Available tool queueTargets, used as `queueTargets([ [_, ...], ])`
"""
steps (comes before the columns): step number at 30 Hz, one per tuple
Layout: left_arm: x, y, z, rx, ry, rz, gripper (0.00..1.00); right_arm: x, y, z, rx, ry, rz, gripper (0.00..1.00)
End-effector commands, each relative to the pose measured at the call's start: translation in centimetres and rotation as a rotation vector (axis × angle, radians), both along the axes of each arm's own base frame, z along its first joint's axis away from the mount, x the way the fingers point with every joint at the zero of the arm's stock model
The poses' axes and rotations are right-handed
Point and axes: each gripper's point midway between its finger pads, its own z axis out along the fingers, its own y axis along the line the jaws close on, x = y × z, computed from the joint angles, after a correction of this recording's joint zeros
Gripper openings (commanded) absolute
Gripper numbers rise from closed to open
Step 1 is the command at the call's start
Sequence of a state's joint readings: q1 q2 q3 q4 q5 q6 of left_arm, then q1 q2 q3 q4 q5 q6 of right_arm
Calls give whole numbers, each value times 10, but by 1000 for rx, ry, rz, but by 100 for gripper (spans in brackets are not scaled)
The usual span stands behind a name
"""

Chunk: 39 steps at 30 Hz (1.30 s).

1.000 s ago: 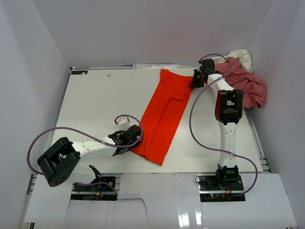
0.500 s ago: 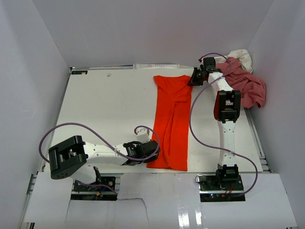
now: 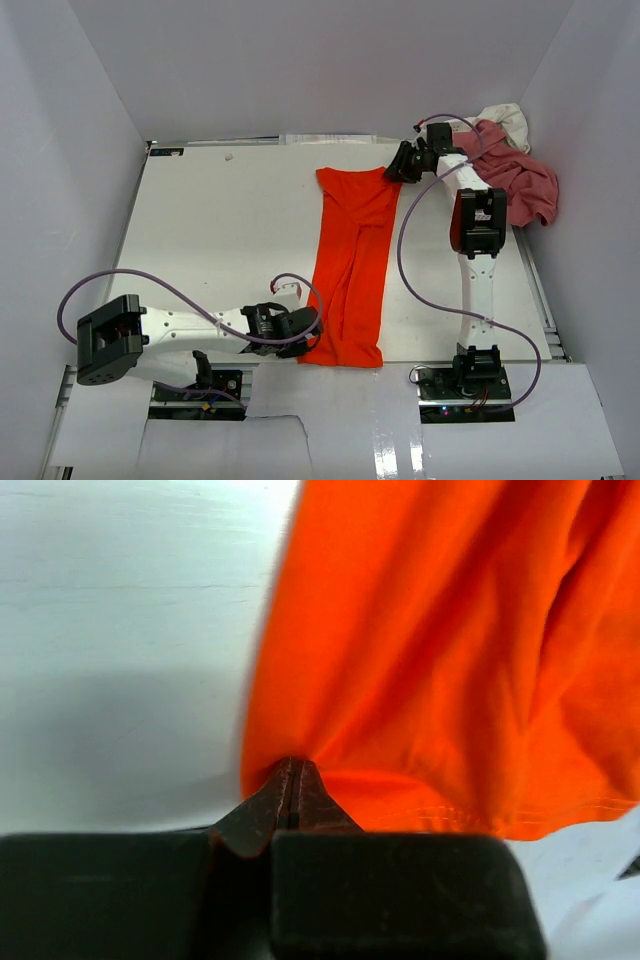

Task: Fold and stack the t-shirts
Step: Rotate the tshirt 90 degrees

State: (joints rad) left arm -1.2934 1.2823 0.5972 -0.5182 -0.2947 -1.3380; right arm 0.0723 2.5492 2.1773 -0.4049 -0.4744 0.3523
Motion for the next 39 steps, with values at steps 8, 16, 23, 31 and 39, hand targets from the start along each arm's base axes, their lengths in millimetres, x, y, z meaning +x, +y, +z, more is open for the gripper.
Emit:
queueTargets([
  [8, 65, -31, 112, 6, -266, -51, 8, -44, 18, 138, 4, -275, 110, 46],
  [16, 184, -41, 137, -115, -373, -23, 9, -108, 15, 141, -51, -254, 103, 38],
  [23, 312, -73, 142, -74, -537, -67, 10, -175, 43, 101, -194, -167, 125, 31],
  [31, 399, -107, 166, -229, -632, -123, 0, -277, 58, 67, -137, -89, 164, 8],
  [39, 447, -114, 97, -248, -553, -163, 0, -357, 76, 70, -68, -79, 242, 38],
])
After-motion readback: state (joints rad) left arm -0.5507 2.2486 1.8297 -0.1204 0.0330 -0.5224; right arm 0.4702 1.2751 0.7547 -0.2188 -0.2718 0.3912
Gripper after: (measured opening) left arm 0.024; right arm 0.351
